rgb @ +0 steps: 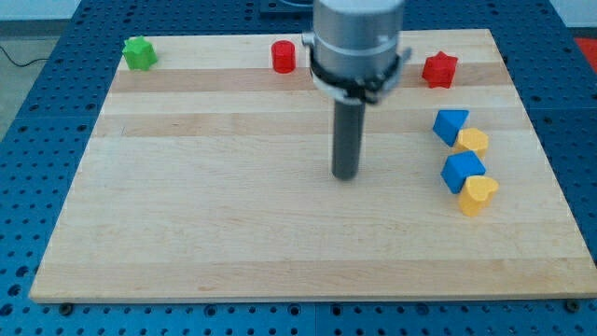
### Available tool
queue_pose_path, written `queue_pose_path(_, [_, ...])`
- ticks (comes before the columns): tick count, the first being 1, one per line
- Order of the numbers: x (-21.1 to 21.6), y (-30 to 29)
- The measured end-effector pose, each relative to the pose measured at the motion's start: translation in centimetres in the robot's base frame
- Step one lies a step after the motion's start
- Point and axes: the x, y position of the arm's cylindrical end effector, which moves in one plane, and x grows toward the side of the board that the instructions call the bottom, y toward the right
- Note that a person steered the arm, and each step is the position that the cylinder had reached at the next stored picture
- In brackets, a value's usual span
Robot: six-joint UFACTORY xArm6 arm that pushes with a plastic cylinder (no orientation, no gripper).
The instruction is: Push the yellow hexagon to the top right side of the board
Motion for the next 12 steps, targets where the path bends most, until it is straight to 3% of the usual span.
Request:
queue_pose_path(1, [3.6,4.3])
queue_pose_path(2, [0.0,2.5])
queue_pose_path(3, [-7.4,-1.2])
queue_pose_path(4, [-13.2,-0.6])
queue_pose_path(7, [-12.3,19.3])
queue_pose_path(8, [-7.1,20.3])
queue_pose_path(9, [-3.7,18.1])
queue_pose_path(10, [-3.6,12.4])
queue_pose_path(11, [-6.3,5.2])
queue_pose_path(12, [-7.0,2.4])
